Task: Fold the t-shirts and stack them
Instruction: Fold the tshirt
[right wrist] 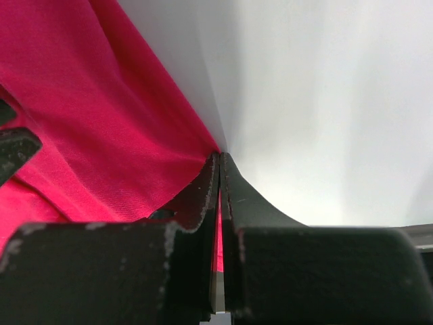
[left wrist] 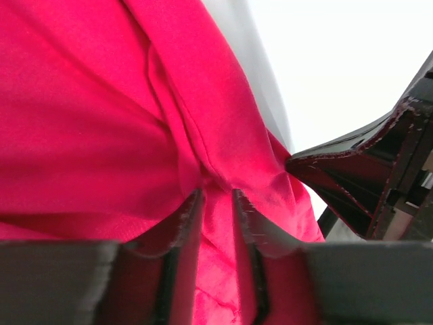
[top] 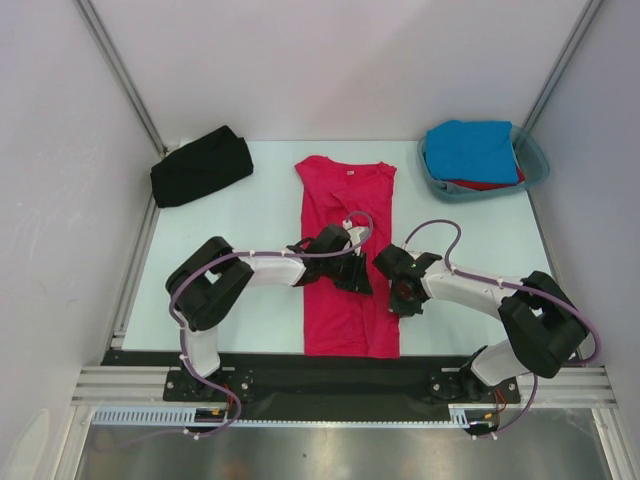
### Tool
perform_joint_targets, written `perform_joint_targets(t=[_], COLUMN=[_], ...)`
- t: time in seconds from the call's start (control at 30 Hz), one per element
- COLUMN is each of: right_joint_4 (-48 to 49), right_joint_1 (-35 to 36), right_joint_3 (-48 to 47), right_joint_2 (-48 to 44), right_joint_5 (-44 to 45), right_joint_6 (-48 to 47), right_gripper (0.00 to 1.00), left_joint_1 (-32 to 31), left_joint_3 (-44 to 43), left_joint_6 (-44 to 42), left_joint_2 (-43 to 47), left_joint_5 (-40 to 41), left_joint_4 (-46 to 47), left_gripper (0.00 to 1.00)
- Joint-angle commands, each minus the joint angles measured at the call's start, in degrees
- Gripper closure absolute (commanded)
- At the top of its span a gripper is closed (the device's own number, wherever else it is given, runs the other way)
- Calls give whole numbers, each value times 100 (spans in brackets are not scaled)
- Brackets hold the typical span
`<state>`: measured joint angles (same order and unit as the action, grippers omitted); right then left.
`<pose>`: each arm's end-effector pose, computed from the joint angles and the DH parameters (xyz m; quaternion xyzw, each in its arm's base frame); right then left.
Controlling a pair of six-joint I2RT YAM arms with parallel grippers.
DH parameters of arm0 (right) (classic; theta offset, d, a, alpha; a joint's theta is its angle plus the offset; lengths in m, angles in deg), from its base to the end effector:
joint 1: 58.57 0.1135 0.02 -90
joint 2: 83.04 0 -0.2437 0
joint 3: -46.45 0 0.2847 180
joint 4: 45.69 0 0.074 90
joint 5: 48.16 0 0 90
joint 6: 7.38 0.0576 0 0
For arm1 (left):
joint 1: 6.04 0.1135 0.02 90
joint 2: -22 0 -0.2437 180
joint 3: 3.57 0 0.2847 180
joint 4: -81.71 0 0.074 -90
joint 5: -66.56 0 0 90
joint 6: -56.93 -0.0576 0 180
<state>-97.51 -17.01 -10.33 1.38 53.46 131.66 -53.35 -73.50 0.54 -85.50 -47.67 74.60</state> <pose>0.2115 0.1720 0.0957 0.0739 0.9879 -0.0060 0.1359 0.2599 -0.3166 0.0834 0.1879 0.8862 -0.3918 0.1609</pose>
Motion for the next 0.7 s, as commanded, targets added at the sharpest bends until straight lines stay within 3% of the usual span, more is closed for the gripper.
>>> perform_joint_targets(t=[0.0, 0.13, 0.27, 0.57, 0.63, 0.67], right_joint_4=[-7, 11, 11, 11, 20, 28], right_joint_1=[10, 10, 10, 10, 10, 10], right_joint_3=[226, 226, 243, 252, 243, 243], right_joint_2=[303, 303, 303, 294, 294, 294], right_joint_5=[394, 385, 385, 385, 376, 376], right_joint_6=[-8, 1, 1, 1, -8, -8], right_gripper=[100, 100, 100, 100, 100, 100], left_joint_1=[-50, -50, -50, -50, -50, -50], left_joint_3=[-218, -219, -236, -245, -262, -254], left_joint_6=[41, 14, -12, -99, -100, -91], left_joint_2=[-25, -16, -16, 19, 54, 45], left_joint_5=[-65, -21, -12, 111, 208, 234], left_joint_4=[162, 118, 118, 13, -66, -84], left_gripper=[74, 83, 99, 99, 82, 64])
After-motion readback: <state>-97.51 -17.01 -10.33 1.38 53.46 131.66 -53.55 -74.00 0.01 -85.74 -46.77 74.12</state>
